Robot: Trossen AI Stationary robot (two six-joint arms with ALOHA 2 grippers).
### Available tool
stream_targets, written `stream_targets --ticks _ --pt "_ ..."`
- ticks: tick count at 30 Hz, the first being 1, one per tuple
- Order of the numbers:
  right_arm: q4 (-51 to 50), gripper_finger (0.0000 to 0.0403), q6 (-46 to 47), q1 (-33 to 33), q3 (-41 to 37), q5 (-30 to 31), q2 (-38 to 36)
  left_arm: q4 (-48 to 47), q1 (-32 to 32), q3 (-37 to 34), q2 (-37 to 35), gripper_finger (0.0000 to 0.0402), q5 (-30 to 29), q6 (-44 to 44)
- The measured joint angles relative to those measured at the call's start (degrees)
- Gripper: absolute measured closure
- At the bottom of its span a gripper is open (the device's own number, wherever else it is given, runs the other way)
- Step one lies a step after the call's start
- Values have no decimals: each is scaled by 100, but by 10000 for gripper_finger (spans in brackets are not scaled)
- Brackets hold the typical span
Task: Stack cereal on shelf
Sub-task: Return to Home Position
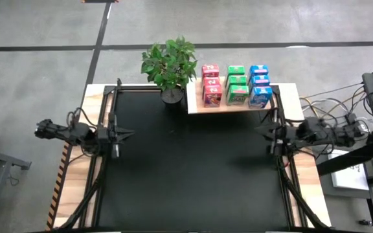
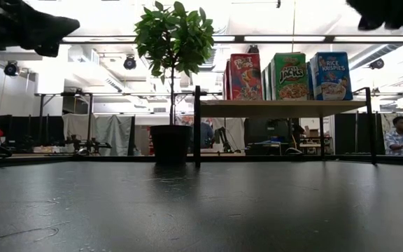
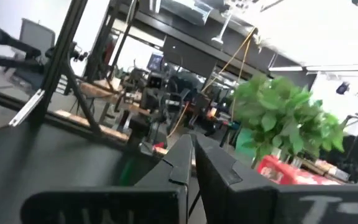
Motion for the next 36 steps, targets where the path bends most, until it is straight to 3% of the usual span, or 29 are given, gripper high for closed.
stream_targets --ticks 10,14,20,26,29,33,36 --pt "1688 390 -5 -13 -1273 66 6 37 12 -315 -3 401 861 -82" --pt "1279 390 519 -15 -1302 59 7 190 18 -509 -3 401 1141 -120" --pt "294 390 2227 -104 -1280 1541 174 143 124 -768 109 401 1002 -400" --pt "294 390 2231 -197 -1286 1622 922 131 138 -777 163 401 992 -324" --pt "354 390 2693 -203 -1295 1721 1176 181 140 -775 144 401 571 -692" --pt "357 390 3354 -203 -1291 1723 1384 109 136 -745 202 401 557 -1213" --pt "340 390 3211 -203 -1289 1723 1483 131 138 -742 238 401 552 -1272"
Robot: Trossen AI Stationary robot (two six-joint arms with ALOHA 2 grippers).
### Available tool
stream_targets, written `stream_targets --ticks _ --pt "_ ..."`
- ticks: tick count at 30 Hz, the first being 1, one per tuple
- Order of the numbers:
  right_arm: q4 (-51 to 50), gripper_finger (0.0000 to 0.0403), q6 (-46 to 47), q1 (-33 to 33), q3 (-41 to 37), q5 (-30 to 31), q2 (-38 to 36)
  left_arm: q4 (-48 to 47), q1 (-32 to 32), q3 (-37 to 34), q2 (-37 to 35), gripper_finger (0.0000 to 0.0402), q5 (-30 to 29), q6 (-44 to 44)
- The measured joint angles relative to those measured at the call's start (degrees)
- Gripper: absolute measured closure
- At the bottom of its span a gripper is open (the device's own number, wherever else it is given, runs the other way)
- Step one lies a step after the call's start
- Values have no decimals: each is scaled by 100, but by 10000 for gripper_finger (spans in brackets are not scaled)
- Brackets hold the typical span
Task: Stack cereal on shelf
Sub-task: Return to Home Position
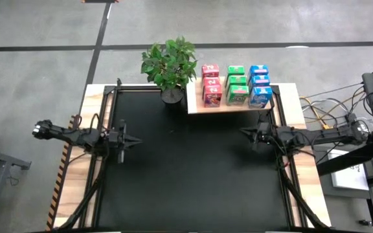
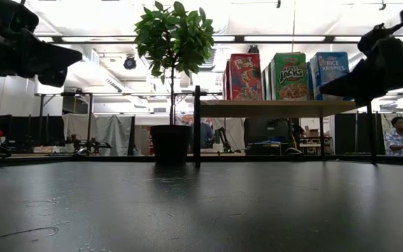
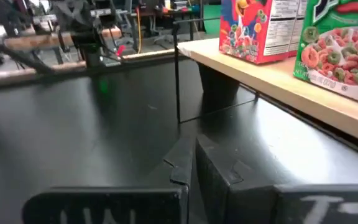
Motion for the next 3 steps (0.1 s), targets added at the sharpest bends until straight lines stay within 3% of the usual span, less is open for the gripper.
stream_targets --ticks 3 --pt "12 390 -290 0 2 -2 64 17 0 0 17 401 -2 -2"
